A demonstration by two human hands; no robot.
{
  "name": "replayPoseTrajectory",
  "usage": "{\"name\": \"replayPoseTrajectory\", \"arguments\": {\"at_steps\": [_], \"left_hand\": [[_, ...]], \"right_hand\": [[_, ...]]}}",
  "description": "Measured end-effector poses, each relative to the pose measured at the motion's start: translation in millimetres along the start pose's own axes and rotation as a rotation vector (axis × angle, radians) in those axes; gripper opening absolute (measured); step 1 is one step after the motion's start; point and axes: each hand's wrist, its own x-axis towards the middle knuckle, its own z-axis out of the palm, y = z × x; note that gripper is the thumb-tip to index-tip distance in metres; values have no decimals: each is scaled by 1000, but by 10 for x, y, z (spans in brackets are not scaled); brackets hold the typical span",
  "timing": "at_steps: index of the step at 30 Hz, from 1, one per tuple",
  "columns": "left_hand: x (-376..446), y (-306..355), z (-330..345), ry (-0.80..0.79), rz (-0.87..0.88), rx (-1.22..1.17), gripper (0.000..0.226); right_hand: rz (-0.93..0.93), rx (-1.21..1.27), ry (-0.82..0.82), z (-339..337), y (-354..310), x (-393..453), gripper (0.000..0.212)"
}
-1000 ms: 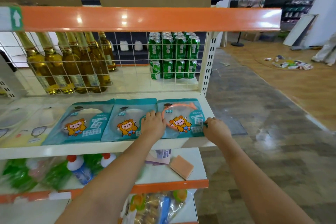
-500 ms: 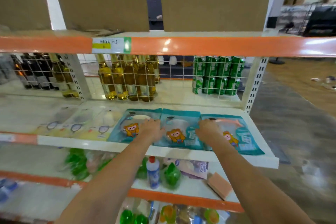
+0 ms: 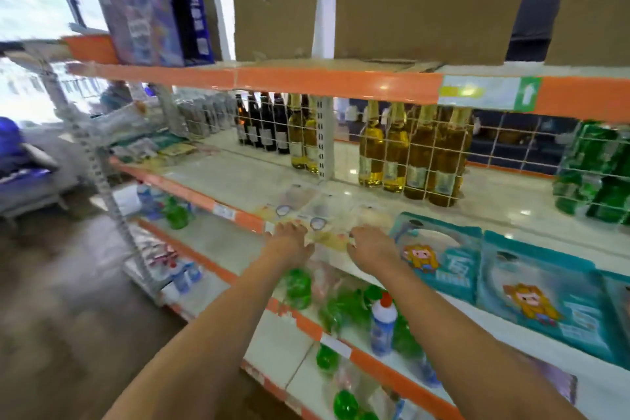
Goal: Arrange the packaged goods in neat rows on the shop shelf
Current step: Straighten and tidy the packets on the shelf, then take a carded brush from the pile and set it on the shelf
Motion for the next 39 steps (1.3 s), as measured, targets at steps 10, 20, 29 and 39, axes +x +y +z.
{"name": "replayPoseTrajectory", "arguments": {"at_steps": [10,20,29,39], "left_hand": [[236,-1176,-89,171,-116,-185,45],[646,-1943,-53,127,-299,-172,47],[1012,-2570,-185,181,-494,-152,48],[1089,-3544,-125,190,-633,-242,44]], "right_hand": [[-205,58,30,215,-1256,776,38],[-410,-19,-19,419,-2058,1676,35],[-586,26,61,415,-2718,2398,36],[-663,94,-26,693,-3639,2836,34]]}}
